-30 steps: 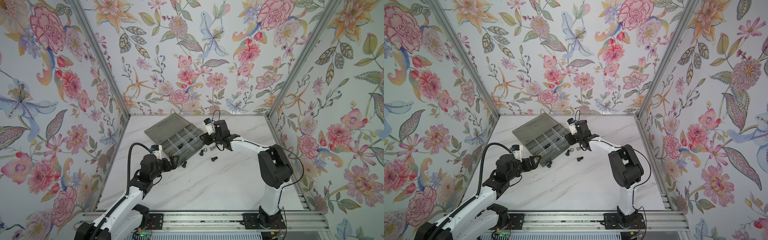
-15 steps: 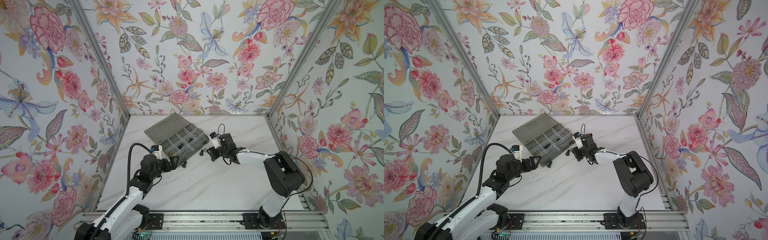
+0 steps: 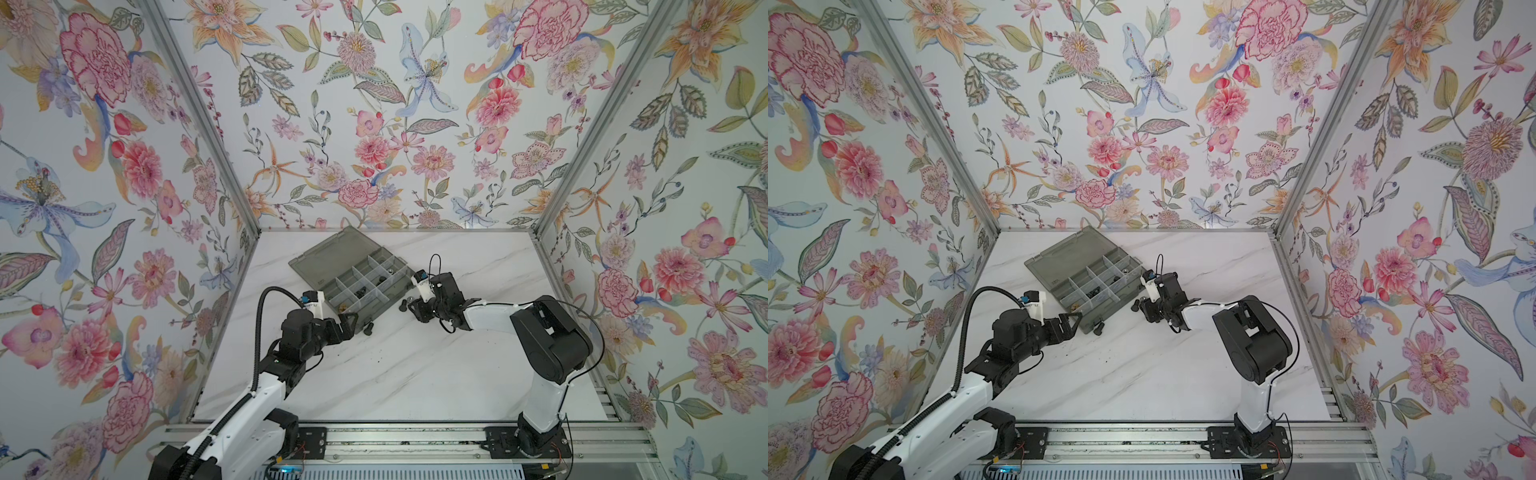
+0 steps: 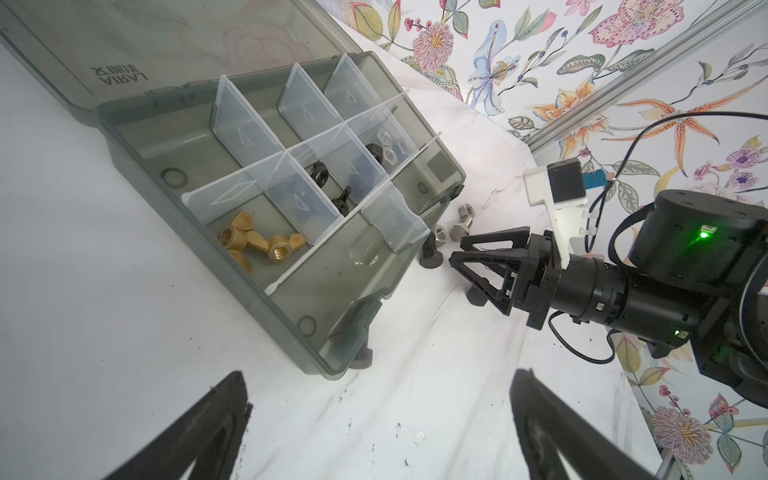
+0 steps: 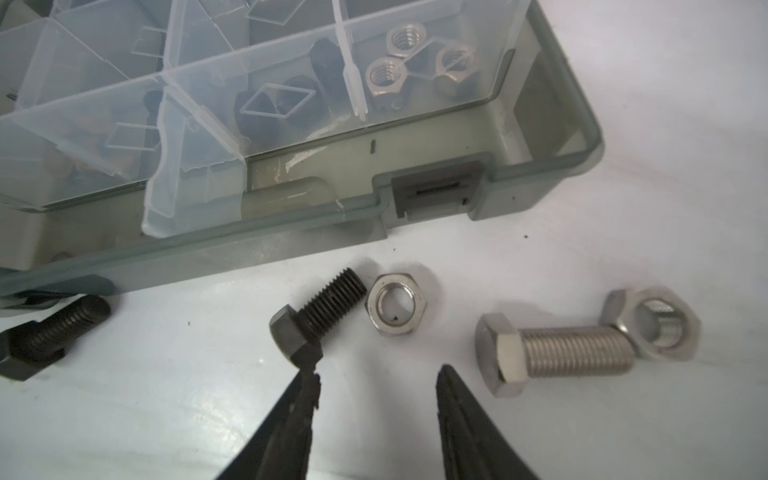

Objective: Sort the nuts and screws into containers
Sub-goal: 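Move the right gripper back down over a loose silver hex nut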

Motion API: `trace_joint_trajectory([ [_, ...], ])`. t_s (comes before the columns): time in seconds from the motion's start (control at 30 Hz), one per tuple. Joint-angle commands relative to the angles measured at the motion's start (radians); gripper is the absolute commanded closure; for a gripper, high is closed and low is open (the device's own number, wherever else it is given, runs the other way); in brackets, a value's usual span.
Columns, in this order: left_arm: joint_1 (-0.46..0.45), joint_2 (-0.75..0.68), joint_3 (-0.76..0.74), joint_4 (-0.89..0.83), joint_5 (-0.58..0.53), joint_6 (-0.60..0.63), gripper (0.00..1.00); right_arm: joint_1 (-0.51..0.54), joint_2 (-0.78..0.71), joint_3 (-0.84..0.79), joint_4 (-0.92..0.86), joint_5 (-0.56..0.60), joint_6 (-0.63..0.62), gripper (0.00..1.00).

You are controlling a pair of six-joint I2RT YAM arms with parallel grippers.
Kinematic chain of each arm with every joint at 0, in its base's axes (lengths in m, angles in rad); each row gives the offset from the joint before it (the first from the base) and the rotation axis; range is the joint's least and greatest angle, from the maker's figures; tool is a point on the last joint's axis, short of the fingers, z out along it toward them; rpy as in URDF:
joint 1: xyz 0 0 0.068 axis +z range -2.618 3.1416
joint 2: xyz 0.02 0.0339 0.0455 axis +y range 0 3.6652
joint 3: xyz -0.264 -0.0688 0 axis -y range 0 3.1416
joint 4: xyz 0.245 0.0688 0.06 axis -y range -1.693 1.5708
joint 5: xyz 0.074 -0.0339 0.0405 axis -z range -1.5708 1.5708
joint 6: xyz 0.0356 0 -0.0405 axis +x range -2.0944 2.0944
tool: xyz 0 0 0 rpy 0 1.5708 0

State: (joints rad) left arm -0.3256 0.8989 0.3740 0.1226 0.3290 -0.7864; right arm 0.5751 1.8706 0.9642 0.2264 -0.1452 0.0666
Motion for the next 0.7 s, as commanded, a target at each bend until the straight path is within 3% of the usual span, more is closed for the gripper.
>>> trace_joint_trajectory([
  [0.0,0.010,-0.002,0.024,-0.015,-0.018,-0.003,0.01,0.007,0.018,-0.008,0.028,0.009,0.019,0.51],
  [0.67,0.011,0.014,0.023,-0.001,-0.013,0.001,0.01,0.014,0.108,0.038,0.022,0.020,0.021,0.51],
])
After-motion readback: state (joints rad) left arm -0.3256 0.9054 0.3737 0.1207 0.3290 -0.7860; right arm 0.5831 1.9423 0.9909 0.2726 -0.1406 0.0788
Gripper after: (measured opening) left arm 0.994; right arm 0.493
